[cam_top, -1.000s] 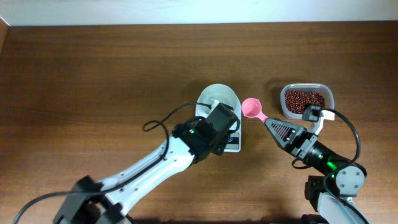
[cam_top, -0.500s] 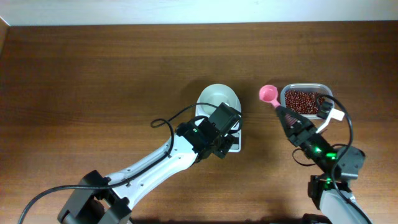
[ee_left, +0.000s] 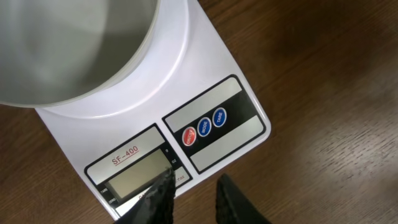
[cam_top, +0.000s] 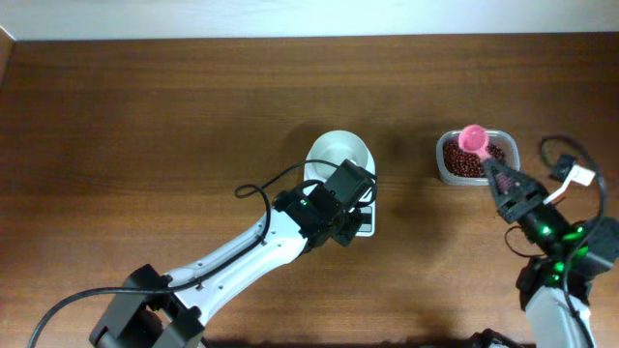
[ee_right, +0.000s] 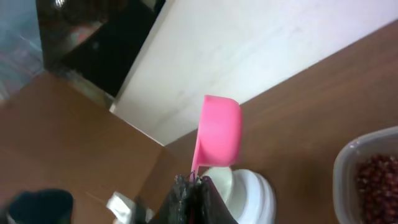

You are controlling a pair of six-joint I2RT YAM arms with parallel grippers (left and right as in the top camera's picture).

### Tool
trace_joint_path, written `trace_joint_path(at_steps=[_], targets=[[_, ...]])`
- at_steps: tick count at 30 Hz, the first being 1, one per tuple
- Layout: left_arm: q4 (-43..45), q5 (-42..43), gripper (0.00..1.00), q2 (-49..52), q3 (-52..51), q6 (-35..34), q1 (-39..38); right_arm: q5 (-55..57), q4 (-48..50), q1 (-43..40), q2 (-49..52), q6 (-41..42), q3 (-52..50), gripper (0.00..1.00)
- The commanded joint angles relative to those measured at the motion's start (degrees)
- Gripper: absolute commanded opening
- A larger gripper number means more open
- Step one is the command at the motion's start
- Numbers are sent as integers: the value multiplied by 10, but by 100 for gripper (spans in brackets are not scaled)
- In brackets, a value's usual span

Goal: Scoop and weigh 50g on scale
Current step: 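Carry the scoop with the right gripper over the bean tub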

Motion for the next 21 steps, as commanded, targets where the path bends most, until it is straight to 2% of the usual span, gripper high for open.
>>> trace_joint_path(at_steps=[1,3,4,7,10,11,13,14,19,21], targets=[[12,5,31,2,8,5,-2,10,-6,-2,-4,131,52,4],[18,5,36,2,8,5,-2,37,-30,-2,-4,83,78,4],[21,5,37,2,8,5,-2,86,-61,-2,-4,14,96,4],[21,5,39,2,8,5,-2,197,-111,6,-4,-117,143,4],[21,5,43,2,8,5,-2,255,-179,14,-3,-185,207,4],[21,5,45,2,8,5,-2,278,-250,14,-3,-232,240,4],[21,5,56,2,8,5,-2,337,-395,13,-4,-323,294,4],[21,5,58,2,8,5,-2,386,-499,14,-4,-358,336,4],[21,4,64,2,8,5,-2,536,-815,14,-33,-375,439,4],[21,4,65,2,8,5,-2,568,-898,14,-53,-375,456,4]])
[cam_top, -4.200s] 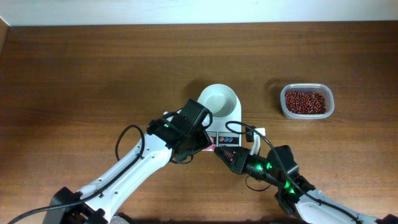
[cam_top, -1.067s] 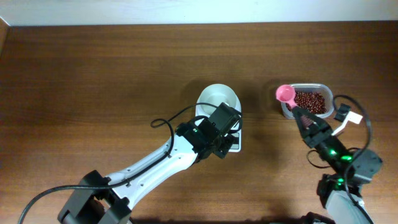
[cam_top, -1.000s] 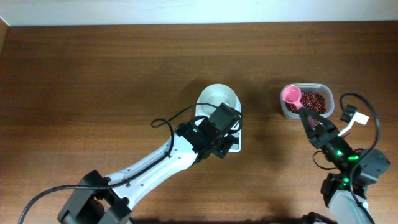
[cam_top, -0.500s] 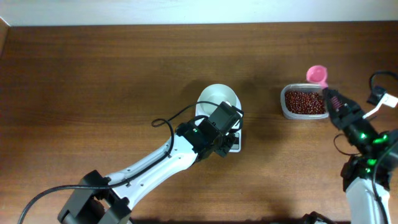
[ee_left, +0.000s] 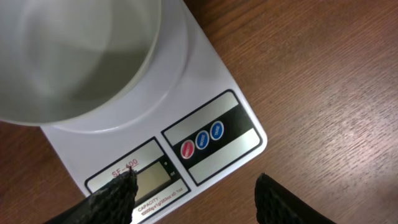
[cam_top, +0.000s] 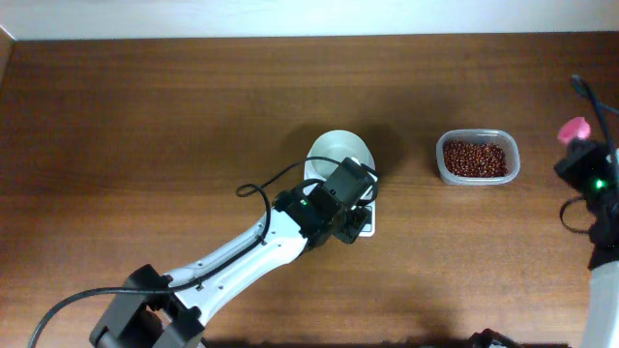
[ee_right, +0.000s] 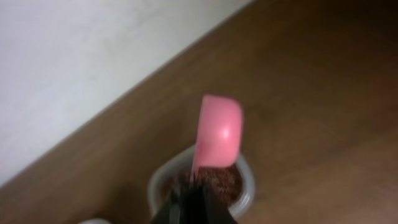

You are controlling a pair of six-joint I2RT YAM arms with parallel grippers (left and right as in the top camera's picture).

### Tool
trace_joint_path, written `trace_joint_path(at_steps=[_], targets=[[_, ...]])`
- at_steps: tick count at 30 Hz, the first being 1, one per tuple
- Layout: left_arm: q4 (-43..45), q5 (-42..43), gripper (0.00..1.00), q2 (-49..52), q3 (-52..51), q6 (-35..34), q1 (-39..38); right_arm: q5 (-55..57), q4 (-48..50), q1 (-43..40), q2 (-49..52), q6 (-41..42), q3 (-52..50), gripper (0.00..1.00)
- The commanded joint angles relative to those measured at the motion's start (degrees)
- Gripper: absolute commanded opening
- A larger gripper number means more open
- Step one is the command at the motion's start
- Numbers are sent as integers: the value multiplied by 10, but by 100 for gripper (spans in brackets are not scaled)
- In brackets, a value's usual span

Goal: Scoop and weigh 50g on scale
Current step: 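Carry the scoop with the right gripper over the bean tub, then lower the pink scoop with the right gripper into the red beans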

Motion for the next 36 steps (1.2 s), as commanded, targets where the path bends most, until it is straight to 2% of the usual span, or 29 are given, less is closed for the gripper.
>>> trace_joint_path(at_steps=[1,2,4,6,7,10,13,16,18,23,26,28,36], targets=[[1,4,66,2,8,3,-2,83,-110,3,-46,-19,36,4],[1,4,69,2,8,3,-2,85,-178,3,-55,-34,36,4],[1,5,73,2,8,3,-2,51,-244,3,-54,-73,36,4],[1,5,80,2,8,3,-2,-101,-265,2,-53,-150,36,4],[0,4,82,2,8,3,-2,-139,-268,2,-51,-168,36,4],[0,4,87,2,8,3,-2,-167,-267,2,-28,-176,36,4],[-2,4,88,2,8,3,-2,-171,-262,1,42,-177,36,4],[-2,4,91,2,8,3,-2,-284,-276,1,131,-232,48,4],[-2,4,94,2,8,3,-2,-285,-302,1,186,-274,68,4],[-2,4,100,2,8,3,-2,-273,-311,-50,196,-280,75,4],[-2,5,99,2,8,3,-2,-356,-323,-81,196,-280,75,4],[-2,4,99,2,8,3,-2,-407,-331,-80,196,-280,75,4],[-2,4,99,2,8,3,-2,-452,-351,-80,196,-301,74,4]])
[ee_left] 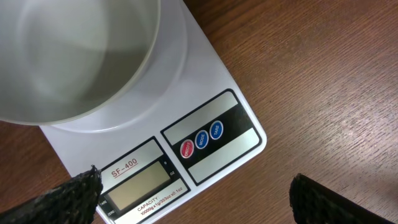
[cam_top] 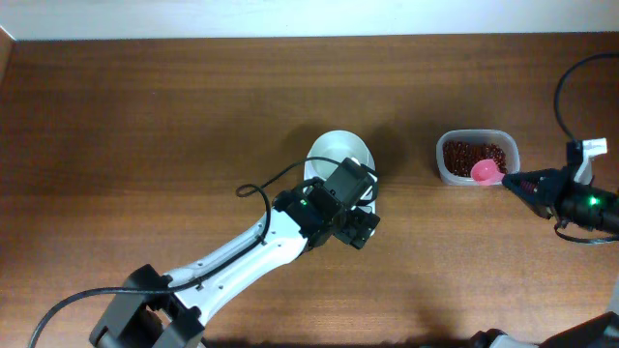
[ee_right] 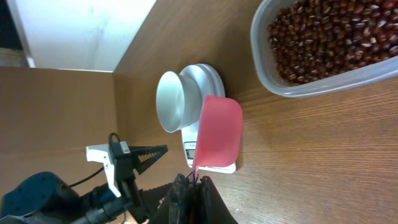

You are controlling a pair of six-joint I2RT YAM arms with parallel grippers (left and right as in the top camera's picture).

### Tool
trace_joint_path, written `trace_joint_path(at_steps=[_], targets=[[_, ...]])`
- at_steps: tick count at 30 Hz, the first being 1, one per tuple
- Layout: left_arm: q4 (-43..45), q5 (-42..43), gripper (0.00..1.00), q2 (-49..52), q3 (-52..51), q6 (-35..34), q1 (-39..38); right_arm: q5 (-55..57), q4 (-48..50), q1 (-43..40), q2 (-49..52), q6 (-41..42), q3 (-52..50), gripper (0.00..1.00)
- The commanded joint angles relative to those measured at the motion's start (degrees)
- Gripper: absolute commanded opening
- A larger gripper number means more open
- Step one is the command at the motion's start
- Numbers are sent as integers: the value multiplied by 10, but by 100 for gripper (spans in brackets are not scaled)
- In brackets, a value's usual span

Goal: Scoop and weigh 50g on scale
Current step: 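Lower the pink scoop with the right gripper into the red beans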

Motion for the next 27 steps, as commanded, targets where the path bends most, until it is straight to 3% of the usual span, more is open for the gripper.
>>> trace_joint_path(at_steps=[1,6,27], targets=[[-1,4,99,2,8,3,-2,-35,-11,-1,-5,-42,12,4],[-1,4,99,2,8,3,-2,-59,-28,-1,-4,-129,-17,4],[-1,4,99,2,8,3,-2,-73,4,-1,28,-128,-36,4]])
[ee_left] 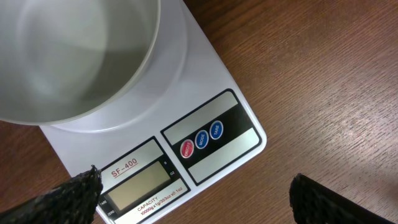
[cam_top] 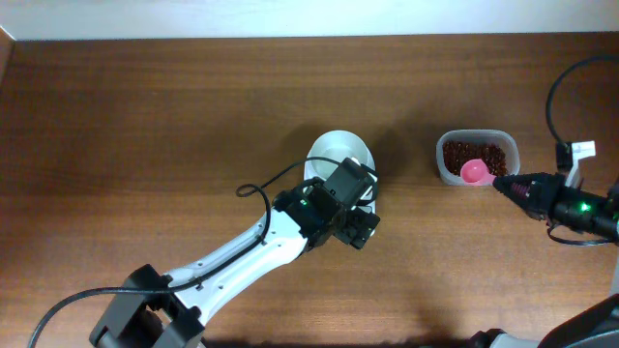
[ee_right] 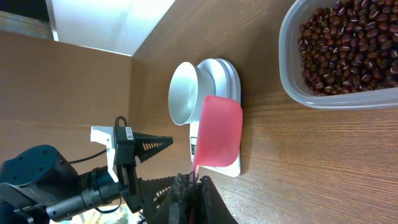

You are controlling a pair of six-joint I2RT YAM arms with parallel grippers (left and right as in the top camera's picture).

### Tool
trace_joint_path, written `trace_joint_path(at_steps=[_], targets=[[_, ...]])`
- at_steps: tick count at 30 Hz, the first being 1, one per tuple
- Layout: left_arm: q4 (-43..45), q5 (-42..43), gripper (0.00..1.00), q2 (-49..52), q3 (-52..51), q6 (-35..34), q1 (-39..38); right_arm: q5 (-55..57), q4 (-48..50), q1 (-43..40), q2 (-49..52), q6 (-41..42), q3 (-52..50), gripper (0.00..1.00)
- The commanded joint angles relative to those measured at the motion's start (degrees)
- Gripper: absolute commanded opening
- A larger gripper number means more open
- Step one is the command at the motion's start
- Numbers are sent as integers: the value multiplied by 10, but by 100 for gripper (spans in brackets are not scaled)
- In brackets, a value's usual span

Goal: Scoop and weigh 50g on scale
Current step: 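Lower the pink scoop with the right gripper into the red beans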

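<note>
A white scale carries an empty white bowl; its display is blank. My left gripper hangs wide open over the scale's front end, fingers either side of the display. A clear tub of red beans stands to the right. My right gripper is shut on the handle of a pink scoop, whose cup lies over the tub's near edge. From the wrist, the scoop shows its back, with the tub at upper right.
Brown wooden table all round. A white wall runs along its far edge. My left arm stretches from the lower left to the scale. A black cable loops above my right arm at the right edge.
The right gripper has moved the pink scoop a little to the left, further over the bean tub's near edge. The left gripper stays wide open over the scale.
At first the left jaws were almost shut at the scale's display and the right gripper held the scoop above the tub. Then the left jaws stood partly open and the scoop was off at the table's right edge. Later the jaws were wide and the scoop at the tub.
</note>
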Motion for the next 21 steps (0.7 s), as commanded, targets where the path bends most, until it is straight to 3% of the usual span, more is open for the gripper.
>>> trace_joint_path(at_steps=[1,6,10,14,21], targets=[[-1,4,99,2,8,3,-2,0,2,-1,-1,-10,-3,4],[-1,4,99,2,8,3,-2,21,29,1,-1,-10,-3,4],[-1,4,99,2,8,3,-2,15,78,53,-1,-6,-3,4],[-1,4,99,2,8,3,-2,74,152,100,-1,114,-3,4],[-1,4,99,2,8,3,-2,89,169,120,-1,122,-3,4]])
